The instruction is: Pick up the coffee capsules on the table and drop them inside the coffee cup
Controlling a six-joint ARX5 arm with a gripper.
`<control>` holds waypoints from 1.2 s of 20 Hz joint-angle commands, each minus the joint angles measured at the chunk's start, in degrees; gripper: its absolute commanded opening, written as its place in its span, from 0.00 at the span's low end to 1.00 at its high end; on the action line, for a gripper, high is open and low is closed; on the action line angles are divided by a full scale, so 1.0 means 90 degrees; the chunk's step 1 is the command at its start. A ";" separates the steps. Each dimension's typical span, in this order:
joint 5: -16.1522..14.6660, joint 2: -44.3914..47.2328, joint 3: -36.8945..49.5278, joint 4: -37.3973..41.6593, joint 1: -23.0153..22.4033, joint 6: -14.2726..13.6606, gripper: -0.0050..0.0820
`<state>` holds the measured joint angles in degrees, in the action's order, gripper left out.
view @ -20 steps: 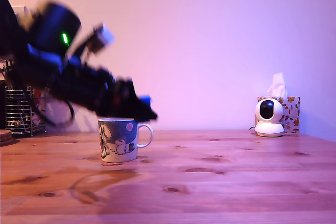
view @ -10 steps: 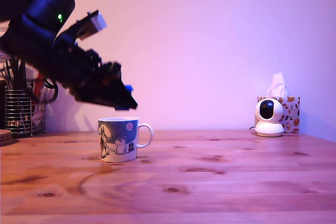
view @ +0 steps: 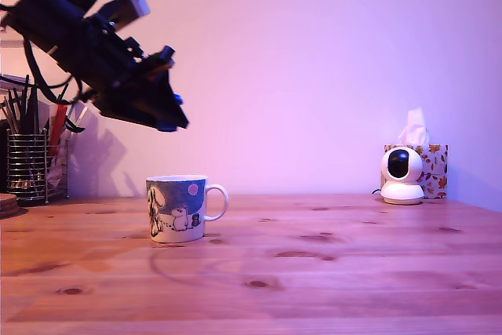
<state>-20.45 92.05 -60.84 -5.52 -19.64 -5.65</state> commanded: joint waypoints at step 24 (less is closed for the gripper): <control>0.0206 0.1829 -0.1875 -0.1644 0.0121 0.0131 0.20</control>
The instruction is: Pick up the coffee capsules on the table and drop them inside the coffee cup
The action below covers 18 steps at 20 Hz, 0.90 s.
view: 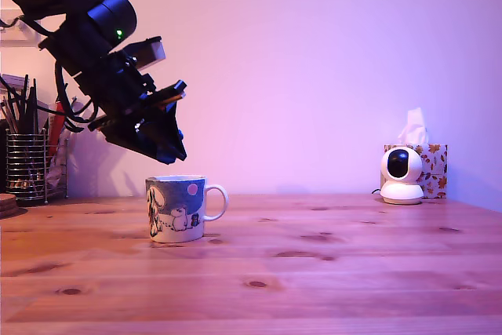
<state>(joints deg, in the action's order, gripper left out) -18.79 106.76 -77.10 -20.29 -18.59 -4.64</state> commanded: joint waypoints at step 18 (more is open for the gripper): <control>0.0216 0.0270 -0.0126 -0.0109 -0.0039 -0.0041 0.74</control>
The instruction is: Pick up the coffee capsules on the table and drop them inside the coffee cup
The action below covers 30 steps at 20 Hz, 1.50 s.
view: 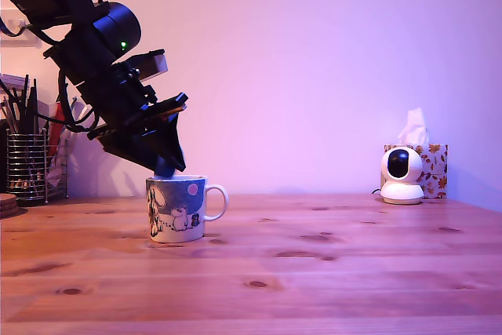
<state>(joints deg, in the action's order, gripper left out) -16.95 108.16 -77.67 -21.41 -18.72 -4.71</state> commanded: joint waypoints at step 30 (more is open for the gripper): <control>0.0102 -0.0775 -0.0760 -0.1545 -0.0022 -0.0192 0.03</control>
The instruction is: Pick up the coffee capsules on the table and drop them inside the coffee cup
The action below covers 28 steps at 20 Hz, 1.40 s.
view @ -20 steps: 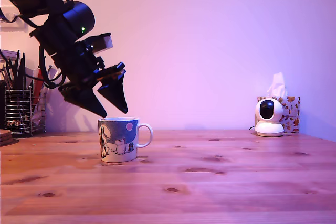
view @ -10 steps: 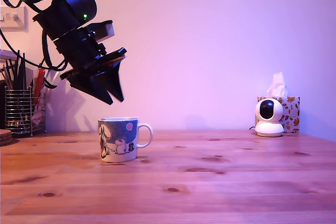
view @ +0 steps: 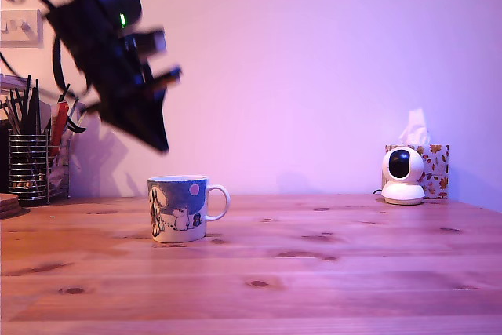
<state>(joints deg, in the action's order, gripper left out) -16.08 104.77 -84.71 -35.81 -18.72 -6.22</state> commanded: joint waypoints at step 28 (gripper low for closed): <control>0.0391 -0.6147 0.3961 0.1416 -0.0763 0.0651 0.03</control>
<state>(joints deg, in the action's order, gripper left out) -12.49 50.74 -50.02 -23.07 -25.17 -0.69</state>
